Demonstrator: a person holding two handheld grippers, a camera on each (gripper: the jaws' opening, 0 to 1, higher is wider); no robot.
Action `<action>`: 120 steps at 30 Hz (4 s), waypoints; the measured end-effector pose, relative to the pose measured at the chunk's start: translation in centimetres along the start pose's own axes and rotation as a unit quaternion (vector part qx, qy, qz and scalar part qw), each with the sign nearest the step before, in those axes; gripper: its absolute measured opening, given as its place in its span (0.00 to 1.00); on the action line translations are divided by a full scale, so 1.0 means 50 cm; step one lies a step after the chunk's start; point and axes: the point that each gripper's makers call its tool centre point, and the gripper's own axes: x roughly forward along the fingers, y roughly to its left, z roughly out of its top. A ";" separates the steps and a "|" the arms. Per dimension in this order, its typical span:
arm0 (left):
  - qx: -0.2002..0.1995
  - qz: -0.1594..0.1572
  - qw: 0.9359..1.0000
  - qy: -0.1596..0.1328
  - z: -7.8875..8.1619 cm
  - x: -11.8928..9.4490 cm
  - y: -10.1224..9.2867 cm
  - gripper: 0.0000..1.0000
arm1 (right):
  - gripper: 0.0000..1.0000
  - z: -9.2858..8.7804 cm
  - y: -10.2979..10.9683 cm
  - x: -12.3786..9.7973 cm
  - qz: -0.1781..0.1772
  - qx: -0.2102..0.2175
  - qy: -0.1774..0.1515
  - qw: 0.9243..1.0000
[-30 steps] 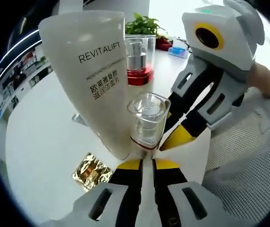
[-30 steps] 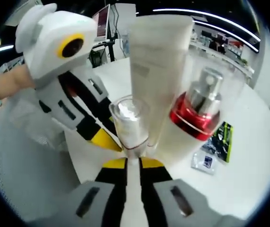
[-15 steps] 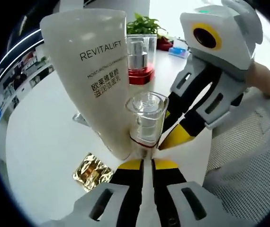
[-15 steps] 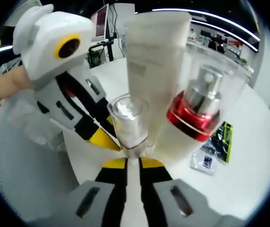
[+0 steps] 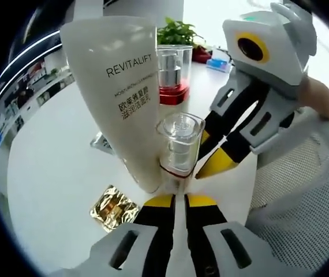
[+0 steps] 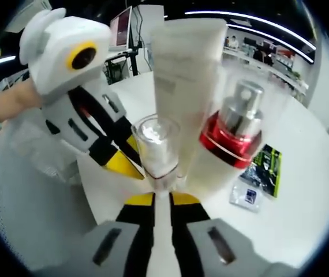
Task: Arrange the skincare products in the storage area until every visible bottle or jar stands upright without overlapping.
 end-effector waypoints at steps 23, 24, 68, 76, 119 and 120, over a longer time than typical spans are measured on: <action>-0.003 0.018 1.000 -0.020 0.008 -0.050 0.011 0.02 | 0.15 0.014 -0.005 -0.059 -0.019 -0.009 -0.028 0.999; -0.003 0.020 1.000 -0.021 0.009 -0.053 0.012 0.02 | 0.15 0.013 -0.005 -0.060 -0.020 -0.009 -0.028 0.999; -0.009 0.094 0.992 -0.083 0.069 -0.194 0.055 0.44 | 0.72 0.060 -0.041 -0.175 -0.097 0.019 -0.052 0.994; -0.009 0.088 0.992 -0.086 0.075 -0.212 0.056 0.61 | 0.83 0.064 -0.047 -0.186 -0.106 0.014 -0.049 0.993; -0.027 0.095 0.994 -0.055 0.038 -0.250 0.095 0.97 | 1.00 0.053 -0.098 -0.232 -0.130 0.010 -0.029 0.991; -0.028 0.094 0.994 -0.054 0.037 -0.249 0.095 0.97 | 1.00 0.053 -0.100 -0.232 -0.130 0.009 -0.028 0.991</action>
